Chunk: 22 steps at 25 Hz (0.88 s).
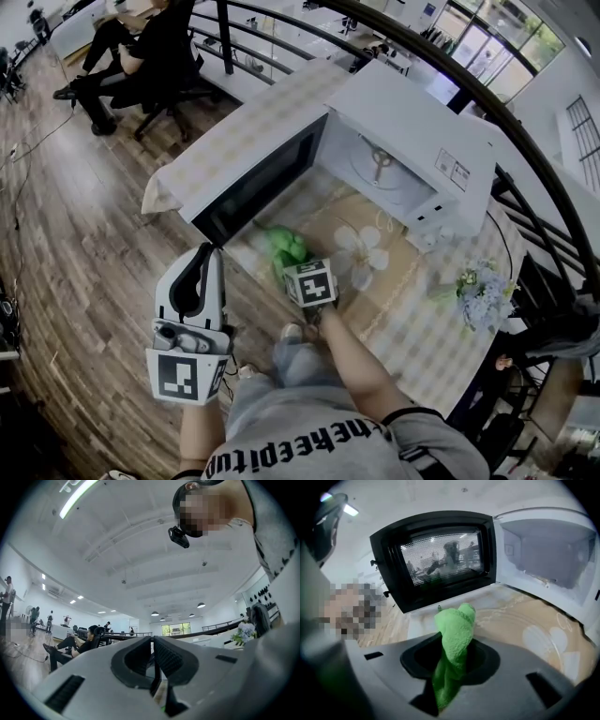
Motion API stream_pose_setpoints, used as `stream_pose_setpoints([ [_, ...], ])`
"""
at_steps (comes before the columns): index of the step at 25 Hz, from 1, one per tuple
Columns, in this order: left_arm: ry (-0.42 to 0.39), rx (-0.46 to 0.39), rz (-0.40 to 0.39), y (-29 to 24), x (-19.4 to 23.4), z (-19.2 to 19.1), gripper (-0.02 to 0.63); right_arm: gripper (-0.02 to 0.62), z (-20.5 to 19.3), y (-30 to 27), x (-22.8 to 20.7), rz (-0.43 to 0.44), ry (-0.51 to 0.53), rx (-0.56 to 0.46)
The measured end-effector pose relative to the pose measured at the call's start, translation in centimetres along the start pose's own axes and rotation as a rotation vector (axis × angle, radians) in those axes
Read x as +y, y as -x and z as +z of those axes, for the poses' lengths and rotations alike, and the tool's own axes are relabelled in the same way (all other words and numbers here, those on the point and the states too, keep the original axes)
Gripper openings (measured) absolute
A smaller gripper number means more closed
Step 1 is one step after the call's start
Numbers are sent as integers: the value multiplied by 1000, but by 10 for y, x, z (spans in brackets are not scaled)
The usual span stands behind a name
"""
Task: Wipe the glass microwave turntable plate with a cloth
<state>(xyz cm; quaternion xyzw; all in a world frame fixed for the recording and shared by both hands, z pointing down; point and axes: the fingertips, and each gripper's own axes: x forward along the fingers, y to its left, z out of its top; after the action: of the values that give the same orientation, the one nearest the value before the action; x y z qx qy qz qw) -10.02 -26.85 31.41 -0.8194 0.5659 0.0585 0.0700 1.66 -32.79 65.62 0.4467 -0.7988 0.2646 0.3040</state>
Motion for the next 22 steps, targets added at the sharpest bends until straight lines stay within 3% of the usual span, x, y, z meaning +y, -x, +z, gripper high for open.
stream_pose_setpoints([
  [22,27,-15,-90,-13,-28,1,20,106,-34,55,-103,-213,-140,-24],
])
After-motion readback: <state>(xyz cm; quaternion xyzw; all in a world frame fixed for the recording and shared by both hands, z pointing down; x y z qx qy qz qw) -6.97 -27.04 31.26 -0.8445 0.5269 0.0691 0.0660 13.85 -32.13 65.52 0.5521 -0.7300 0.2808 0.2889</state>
